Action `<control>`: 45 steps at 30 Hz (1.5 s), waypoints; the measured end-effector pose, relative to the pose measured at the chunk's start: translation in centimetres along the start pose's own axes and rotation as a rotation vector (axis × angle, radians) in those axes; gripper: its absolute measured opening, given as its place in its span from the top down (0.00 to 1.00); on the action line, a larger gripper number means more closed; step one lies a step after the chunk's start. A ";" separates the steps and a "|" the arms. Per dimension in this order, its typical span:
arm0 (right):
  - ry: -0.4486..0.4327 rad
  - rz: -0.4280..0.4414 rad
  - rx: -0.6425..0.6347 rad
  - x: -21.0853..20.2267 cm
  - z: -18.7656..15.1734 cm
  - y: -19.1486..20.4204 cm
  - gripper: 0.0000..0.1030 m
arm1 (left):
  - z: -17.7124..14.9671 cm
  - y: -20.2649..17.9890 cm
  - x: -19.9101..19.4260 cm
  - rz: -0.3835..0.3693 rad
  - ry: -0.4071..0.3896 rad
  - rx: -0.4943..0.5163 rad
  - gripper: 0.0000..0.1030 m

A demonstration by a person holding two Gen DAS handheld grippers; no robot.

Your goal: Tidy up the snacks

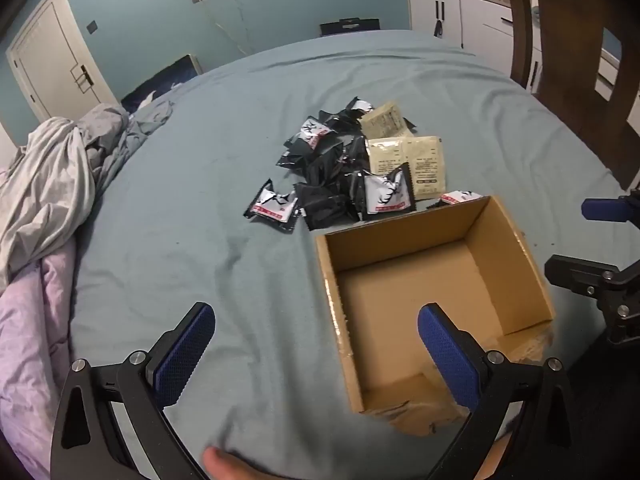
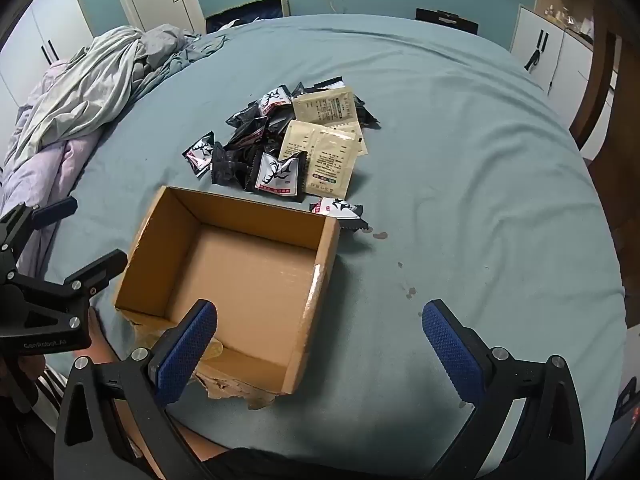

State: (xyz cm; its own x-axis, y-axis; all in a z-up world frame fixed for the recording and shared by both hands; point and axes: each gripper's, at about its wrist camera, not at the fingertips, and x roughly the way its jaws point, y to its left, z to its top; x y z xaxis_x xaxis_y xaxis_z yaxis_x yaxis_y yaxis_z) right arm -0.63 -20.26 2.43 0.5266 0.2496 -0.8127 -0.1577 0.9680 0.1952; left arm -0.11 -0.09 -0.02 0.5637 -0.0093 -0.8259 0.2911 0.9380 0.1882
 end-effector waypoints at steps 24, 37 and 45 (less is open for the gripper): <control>0.007 0.012 0.001 -0.1 -0.5 0.3 0.00 | 0.3 -0.3 -0.3 -0.091 0.022 -0.004 0.00; 0.023 0.011 -0.006 0.3 -0.1 0.5 0.00 | 0.2 -0.3 0.2 -0.115 0.048 -0.022 0.00; 0.040 0.050 0.022 0.9 0.5 -0.1 0.00 | 0.2 -0.8 0.0 -0.100 0.039 -0.004 0.00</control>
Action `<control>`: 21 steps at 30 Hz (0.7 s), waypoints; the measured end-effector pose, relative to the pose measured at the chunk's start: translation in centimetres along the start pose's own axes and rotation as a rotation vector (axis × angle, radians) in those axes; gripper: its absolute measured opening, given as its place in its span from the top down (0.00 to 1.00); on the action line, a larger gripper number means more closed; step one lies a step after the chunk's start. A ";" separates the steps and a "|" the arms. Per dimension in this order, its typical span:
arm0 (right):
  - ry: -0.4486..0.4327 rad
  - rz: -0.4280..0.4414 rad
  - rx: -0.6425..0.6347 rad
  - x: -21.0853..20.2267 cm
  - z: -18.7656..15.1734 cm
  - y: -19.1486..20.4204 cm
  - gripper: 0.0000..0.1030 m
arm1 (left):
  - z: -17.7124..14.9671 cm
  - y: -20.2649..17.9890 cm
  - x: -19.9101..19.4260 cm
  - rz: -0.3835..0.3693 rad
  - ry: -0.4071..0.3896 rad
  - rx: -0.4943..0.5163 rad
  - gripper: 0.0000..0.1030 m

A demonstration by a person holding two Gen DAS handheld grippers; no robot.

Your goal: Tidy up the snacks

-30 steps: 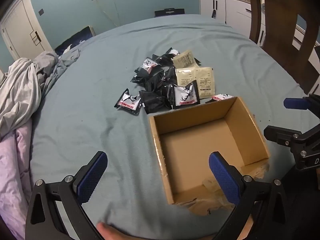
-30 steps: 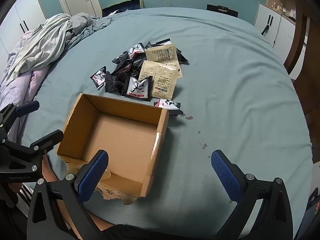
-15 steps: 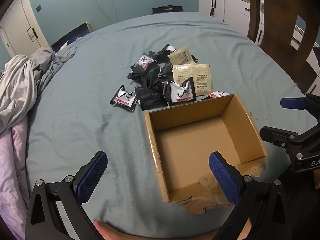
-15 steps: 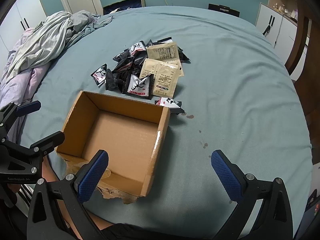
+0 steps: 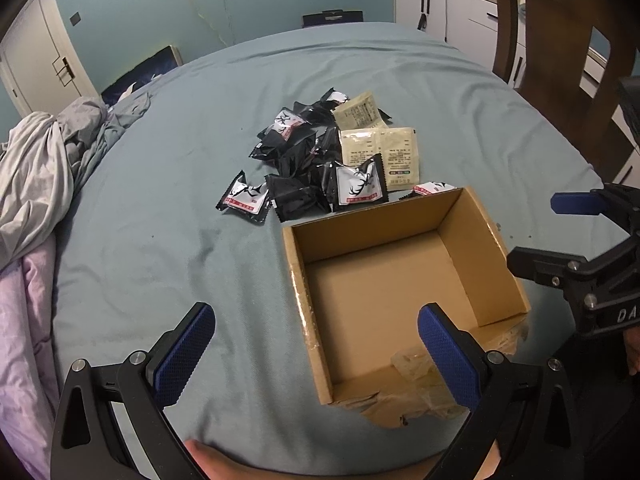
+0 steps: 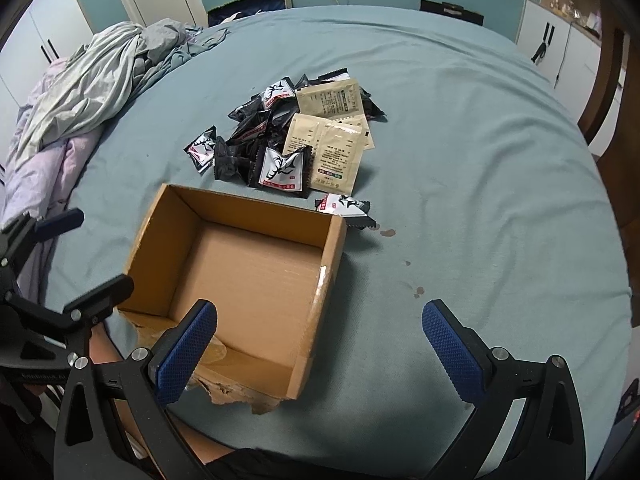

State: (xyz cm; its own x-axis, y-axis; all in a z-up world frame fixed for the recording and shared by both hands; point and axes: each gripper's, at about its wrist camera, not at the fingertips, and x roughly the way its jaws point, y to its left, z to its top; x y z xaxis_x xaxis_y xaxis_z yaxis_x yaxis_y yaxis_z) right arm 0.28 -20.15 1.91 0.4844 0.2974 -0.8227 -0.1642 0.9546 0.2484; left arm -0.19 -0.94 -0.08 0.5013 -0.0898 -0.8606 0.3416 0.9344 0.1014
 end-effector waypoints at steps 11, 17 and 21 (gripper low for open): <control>0.017 0.028 0.128 1.7 2.3 -2.8 0.00 | 0.3 -0.1 -0.3 0.014 -0.021 0.000 0.00; 0.032 0.044 0.197 2.9 4.3 -4.1 0.00 | 0.5 0.3 -0.1 0.033 -0.026 -0.018 0.00; 0.002 0.032 0.250 3.4 5.6 -5.1 0.00 | 0.8 1.3 0.1 0.025 -0.020 -0.056 0.00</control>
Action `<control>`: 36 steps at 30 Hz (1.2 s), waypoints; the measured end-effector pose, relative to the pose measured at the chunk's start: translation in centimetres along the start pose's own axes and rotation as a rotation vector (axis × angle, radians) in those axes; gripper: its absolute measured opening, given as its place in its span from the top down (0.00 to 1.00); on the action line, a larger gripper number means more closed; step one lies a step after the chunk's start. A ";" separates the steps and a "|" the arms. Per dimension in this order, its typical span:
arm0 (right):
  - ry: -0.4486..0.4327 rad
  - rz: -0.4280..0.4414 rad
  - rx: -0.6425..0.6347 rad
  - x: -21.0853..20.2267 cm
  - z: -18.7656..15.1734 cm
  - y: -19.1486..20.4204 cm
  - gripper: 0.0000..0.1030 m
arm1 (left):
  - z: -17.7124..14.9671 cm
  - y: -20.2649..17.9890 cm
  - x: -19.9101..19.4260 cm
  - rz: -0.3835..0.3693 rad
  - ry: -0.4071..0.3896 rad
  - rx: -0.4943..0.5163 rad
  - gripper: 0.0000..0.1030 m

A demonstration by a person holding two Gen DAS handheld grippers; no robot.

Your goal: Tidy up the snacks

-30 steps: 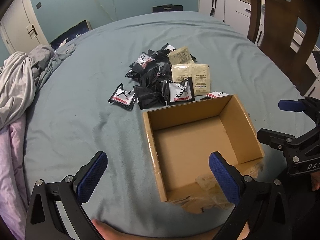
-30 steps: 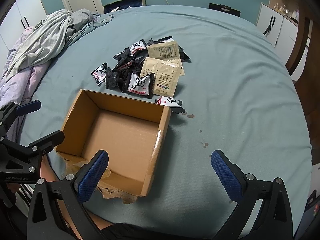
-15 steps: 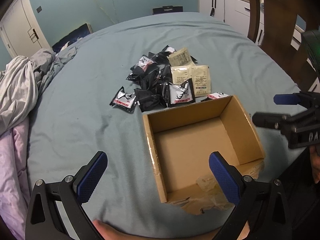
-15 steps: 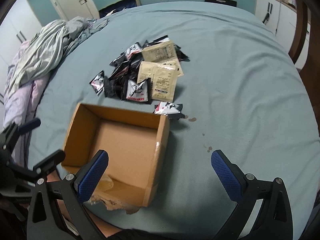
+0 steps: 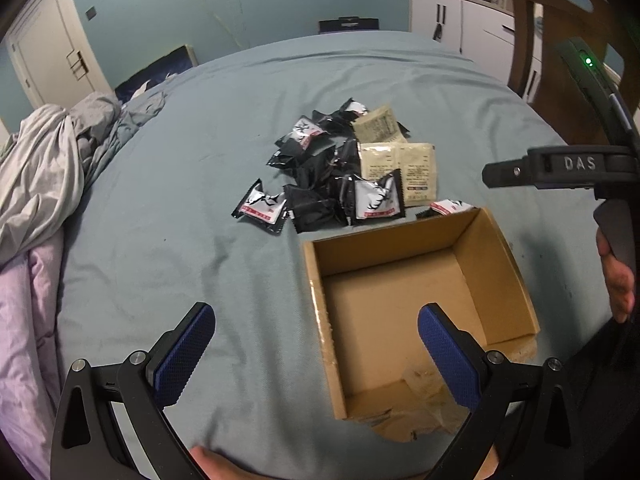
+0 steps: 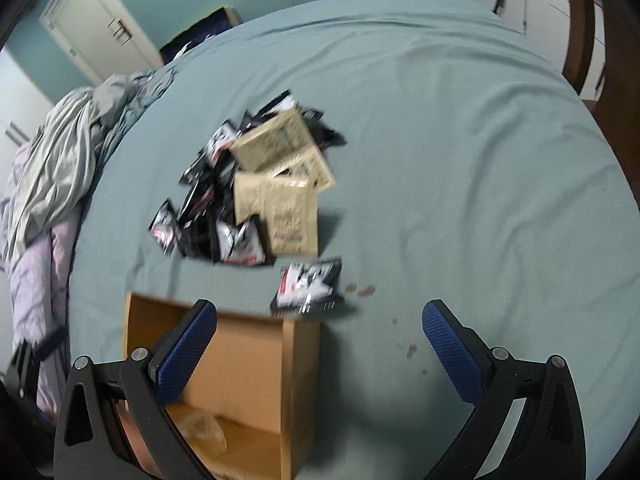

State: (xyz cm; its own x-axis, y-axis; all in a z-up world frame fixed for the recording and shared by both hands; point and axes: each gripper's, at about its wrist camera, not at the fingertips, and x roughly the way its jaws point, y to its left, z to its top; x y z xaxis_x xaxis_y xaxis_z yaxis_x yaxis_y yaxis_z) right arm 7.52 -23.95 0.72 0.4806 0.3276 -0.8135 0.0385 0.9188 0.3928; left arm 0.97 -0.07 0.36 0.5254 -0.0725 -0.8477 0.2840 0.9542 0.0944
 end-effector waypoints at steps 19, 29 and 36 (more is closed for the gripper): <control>0.379 0.162 0.144 11.3 3.7 -2.3 0.57 | 2.0 3.3 2.3 -0.018 0.020 -0.144 0.00; 0.087 0.164 0.130 4.6 4.8 -2.5 0.65 | 4.7 6.7 5.1 -0.099 0.008 -0.213 0.00; -0.082 0.137 0.022 -2.3 1.3 -0.2 0.65 | 7.3 9.5 11.7 -0.059 0.080 -0.277 0.00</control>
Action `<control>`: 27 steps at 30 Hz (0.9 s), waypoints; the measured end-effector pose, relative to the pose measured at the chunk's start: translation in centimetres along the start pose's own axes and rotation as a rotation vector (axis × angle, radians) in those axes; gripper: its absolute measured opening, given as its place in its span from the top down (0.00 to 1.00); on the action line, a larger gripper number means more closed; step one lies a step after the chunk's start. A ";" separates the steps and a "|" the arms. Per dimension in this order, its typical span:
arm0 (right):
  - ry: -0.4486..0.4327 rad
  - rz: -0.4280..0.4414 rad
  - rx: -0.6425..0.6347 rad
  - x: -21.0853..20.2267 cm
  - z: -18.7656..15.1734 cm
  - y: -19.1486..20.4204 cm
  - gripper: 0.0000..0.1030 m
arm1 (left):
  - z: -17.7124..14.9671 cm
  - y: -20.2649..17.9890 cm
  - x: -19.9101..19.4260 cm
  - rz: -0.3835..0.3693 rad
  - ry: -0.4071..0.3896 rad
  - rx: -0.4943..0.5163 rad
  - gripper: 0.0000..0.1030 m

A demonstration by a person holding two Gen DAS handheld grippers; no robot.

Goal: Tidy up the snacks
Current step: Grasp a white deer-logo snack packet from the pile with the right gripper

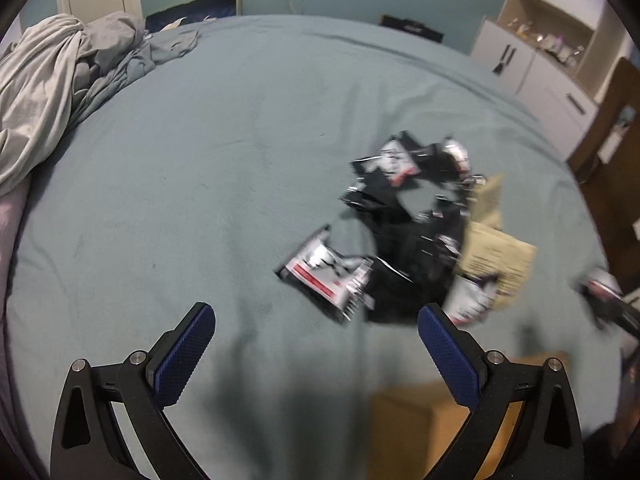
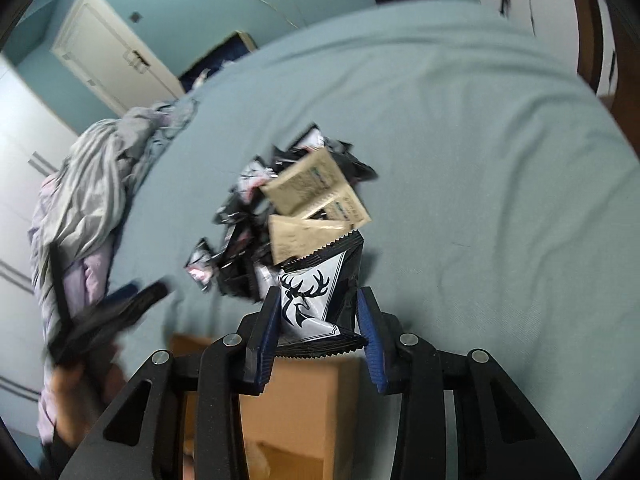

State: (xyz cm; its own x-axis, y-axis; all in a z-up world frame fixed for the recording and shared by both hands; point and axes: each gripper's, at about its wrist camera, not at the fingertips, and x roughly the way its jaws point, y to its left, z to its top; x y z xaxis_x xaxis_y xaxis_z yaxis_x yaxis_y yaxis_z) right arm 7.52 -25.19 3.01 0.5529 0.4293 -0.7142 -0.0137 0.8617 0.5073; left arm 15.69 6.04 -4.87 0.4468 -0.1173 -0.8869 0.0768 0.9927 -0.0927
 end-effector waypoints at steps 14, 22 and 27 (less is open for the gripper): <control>-0.191 -0.071 -0.225 -6.1 -10.3 3.2 0.65 | 2.9 -0.2 7.2 0.059 0.084 -0.006 0.65; -0.174 -0.053 -0.159 -4.6 -10.2 1.9 0.65 | 1.9 1.1 1.7 0.028 0.017 -0.061 0.66; -0.165 -0.046 -0.136 -4.8 -10.0 1.4 0.65 | 1.2 1.4 -4.2 0.002 -0.069 -0.064 0.66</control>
State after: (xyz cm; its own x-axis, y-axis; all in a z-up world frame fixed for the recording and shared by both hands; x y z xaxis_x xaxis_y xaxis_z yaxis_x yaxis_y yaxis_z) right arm -3.44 -23.35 2.30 0.6839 0.3484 -0.6410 -0.0919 0.9128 0.3980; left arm 15.02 7.89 -0.73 0.5071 -0.1151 -0.8541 0.0195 0.9923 -0.1222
